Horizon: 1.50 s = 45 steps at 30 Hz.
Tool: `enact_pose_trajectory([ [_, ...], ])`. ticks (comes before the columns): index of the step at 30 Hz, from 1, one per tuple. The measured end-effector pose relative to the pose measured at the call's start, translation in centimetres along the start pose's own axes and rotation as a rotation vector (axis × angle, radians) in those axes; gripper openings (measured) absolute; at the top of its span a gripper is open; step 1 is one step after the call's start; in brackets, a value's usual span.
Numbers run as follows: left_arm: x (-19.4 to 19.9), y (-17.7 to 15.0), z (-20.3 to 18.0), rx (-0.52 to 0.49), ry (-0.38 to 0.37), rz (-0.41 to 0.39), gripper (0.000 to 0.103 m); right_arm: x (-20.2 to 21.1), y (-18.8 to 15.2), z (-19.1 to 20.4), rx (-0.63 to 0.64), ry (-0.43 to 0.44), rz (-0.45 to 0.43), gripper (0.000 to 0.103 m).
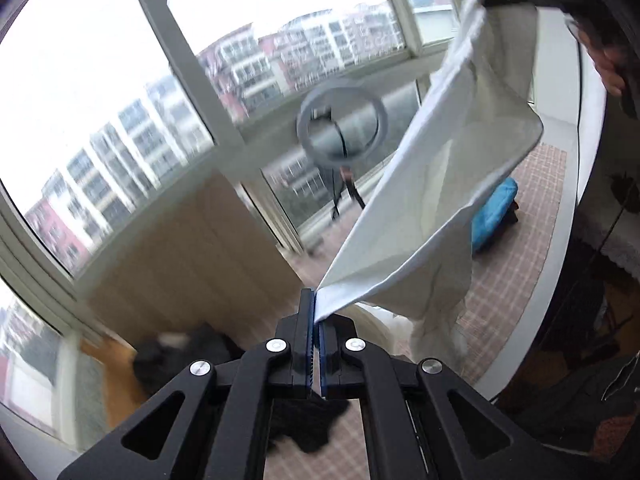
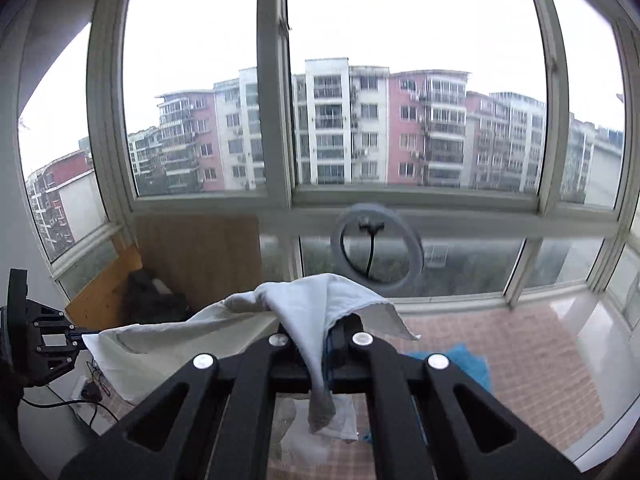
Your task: Fold clothes
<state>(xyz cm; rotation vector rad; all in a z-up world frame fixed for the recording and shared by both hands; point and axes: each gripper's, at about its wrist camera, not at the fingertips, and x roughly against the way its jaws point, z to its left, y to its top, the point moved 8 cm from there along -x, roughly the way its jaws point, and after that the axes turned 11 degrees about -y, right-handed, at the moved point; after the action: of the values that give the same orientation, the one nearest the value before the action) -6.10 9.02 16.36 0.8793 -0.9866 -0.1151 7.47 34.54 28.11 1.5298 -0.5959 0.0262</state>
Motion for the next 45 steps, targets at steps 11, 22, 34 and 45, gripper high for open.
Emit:
enact_pose_trajectory([
  [11,9.9,3.6,-2.6,-0.166,0.078,-0.090,0.002,12.0,6.7,0.0,0.051,-0.023,-0.211,0.004],
  [22,-1.3,-0.2,-0.4,-0.106,-0.023,0.169,0.003,-6.5,-1.0,1.2,0.087,0.053,0.029,0.004],
  [34,-37.0,-15.7,10.9,0.228,-0.062,0.621,0.001,-44.2,-18.7,9.9,0.255,0.069,0.420,0.004],
  [45,-50.0,-21.8,12.9,0.345,-0.082,0.728,0.007,-54.5,-27.8,10.7,0.258,0.121,0.654,0.028],
])
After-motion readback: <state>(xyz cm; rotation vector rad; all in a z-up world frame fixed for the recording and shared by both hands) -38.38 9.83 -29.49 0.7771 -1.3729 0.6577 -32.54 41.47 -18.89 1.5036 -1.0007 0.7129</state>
